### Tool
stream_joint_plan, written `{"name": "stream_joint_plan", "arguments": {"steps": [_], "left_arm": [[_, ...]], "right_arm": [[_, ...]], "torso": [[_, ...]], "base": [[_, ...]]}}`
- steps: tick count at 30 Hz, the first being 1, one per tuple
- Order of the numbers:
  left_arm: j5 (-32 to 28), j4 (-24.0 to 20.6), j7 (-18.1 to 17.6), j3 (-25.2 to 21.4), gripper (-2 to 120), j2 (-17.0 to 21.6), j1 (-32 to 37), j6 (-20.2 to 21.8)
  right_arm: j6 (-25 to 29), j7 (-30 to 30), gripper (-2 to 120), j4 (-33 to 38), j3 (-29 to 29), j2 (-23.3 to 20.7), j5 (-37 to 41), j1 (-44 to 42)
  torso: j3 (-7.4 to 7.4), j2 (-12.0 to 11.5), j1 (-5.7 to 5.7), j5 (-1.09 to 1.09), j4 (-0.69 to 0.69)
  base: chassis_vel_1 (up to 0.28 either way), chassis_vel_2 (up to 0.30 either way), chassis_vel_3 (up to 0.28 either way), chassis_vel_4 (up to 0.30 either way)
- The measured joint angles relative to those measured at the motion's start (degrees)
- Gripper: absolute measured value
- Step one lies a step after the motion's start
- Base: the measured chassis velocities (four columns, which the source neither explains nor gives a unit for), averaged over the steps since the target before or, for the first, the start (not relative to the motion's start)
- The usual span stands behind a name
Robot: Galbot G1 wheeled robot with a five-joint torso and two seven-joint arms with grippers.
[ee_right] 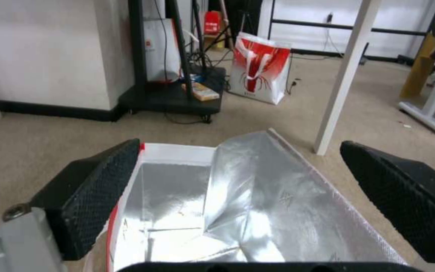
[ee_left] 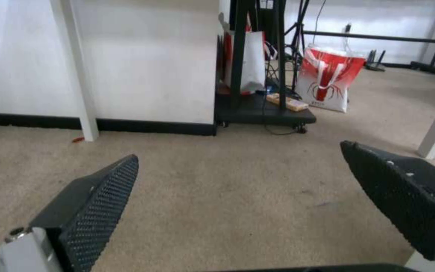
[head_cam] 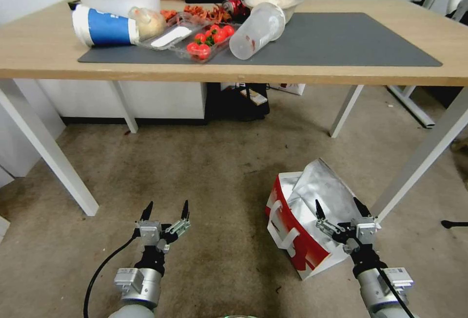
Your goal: Pick up the food delivery bag from the floor and place it on the table.
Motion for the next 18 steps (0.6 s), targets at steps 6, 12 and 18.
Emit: {"name": "stream_joint_plan", "arguments": {"steps": [6,12,18], "left_arm": [[0.15,0.01,-0.06,0.13,100,-0.26,0.17,-0.06],[0.16,0.02,-0.08,0.15,100,-0.37,0.08,-0.10],[0.20,0.29,-0.08,0.16,100,-0.52,0.10,-0.39]], "right_arm": [[-0.09,0.00,100,-0.11,0.00,-0.13,0.09,0.07],[-0.28,0.00,100,-0.12,0.00,-0.26,0.20,0.12],[-0.32,-0.01,100,-0.30,-0.01,-0.83,0.47,0.07]], "torso": [[-1.13,-1.16,-0.04,0.00,0.00],[-1.31,-2.05,-0.19,0.00,0.00],[-1.31,-2.14,-0.23,0.00,0.00]], "base": [[0.000,0.000,0.000,0.000],[0.000,0.000,0.000,0.000],[0.000,0.000,0.000,0.000]]}}
